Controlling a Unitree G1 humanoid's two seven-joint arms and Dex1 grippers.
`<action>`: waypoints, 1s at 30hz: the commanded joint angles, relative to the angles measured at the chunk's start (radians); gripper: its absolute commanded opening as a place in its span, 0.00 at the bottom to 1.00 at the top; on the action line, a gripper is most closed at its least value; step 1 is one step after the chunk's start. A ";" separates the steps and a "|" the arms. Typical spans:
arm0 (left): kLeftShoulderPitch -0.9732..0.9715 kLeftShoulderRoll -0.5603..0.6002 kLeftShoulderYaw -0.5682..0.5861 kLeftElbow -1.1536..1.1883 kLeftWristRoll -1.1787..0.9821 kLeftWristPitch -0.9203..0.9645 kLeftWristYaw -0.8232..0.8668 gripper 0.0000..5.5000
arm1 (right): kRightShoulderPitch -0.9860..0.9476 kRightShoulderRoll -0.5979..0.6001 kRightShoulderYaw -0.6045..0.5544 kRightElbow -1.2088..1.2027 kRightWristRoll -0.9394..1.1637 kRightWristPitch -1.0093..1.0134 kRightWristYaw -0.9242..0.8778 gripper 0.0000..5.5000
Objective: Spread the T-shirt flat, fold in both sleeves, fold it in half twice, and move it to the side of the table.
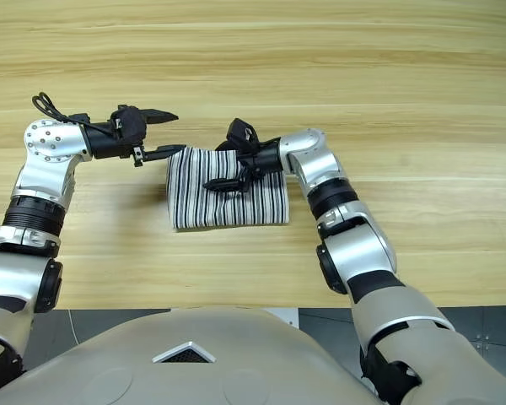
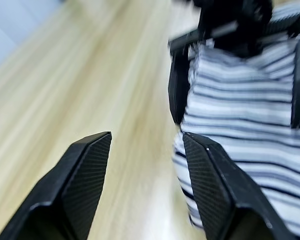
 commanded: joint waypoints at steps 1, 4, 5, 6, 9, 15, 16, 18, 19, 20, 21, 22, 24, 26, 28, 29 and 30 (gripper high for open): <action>0.052 0.015 0.053 -0.144 -0.036 0.012 0.050 0.48 | -0.007 -0.157 0.100 0.249 -0.239 -0.048 -0.231 0.99; 0.061 0.002 0.092 -0.163 -0.050 0.010 0.100 0.48 | -0.012 -0.342 0.168 0.326 -0.388 -0.187 -0.526 0.99; 0.055 -0.008 0.108 -0.142 -0.060 0.005 0.117 0.48 | -0.002 -0.407 0.187 0.344 -0.422 -0.209 -0.610 0.99; 0.052 -0.017 0.128 -0.122 -0.074 0.000 0.134 0.48 | 0.013 -0.472 0.216 0.360 -0.462 -0.220 -0.694 0.99; 0.054 -0.030 0.176 -0.077 -0.101 -0.025 0.174 0.48 | 0.074 -0.616 0.299 0.393 -0.580 -0.241 -0.909 0.99; -0.013 -0.044 0.260 0.066 -0.119 -0.079 0.257 0.48 | 0.199 -0.733 0.296 0.431 -0.678 -0.198 -1.109 0.99; -0.042 -0.071 0.277 0.128 -0.124 -0.095 0.293 0.48 | 0.171 -0.713 0.247 0.421 -0.649 -0.233 -1.203 0.99; -0.090 -0.119 0.294 0.242 -0.120 -0.133 0.344 0.48 | 0.104 -0.671 0.137 0.402 -0.583 -0.297 -1.385 0.99; -0.116 -0.142 0.299 0.296 -0.115 -0.152 0.360 0.48 | 0.082 -0.658 0.108 0.397 -0.575 -0.313 -1.462 0.99; -0.140 -0.161 0.297 0.347 -0.102 -0.177 0.379 0.48 | 0.070 -0.651 0.084 0.394 -0.572 -0.323 -1.521 0.99; -0.167 -0.185 0.299 0.395 -0.094 -0.196 0.404 0.48 | 0.056 -0.648 0.074 0.391 -0.585 -0.330 -1.593 0.99; -0.191 -0.201 0.300 0.437 -0.084 -0.216 0.427 0.48 | 0.045 -0.647 0.067 0.389 -0.599 -0.334 -1.649 0.99; -0.229 -0.220 0.308 0.507 -0.072 -0.242 0.475 0.48 | 0.014 -0.648 0.071 0.379 -0.636 -0.344 -1.754 0.99; -0.255 -0.221 0.307 0.565 -0.046 -0.259 0.542 0.48 | -0.030 -0.645 0.092 0.363 -0.683 -0.353 -1.836 0.99; -0.267 -0.220 0.300 0.601 -0.016 -0.279 0.591 0.48 | -0.079 -0.624 0.118 0.341 -0.736 -0.357 -1.893 0.99; -0.270 -0.222 0.302 0.611 -0.010 -0.295 0.611 0.48 | -0.094 -0.606 0.126 0.328 -0.754 -0.368 -1.914 0.99; -0.273 -0.224 0.306 0.620 -0.004 -0.313 0.636 0.48 | -0.103 -0.584 0.123 0.317 -0.757 -0.389 -1.926 0.99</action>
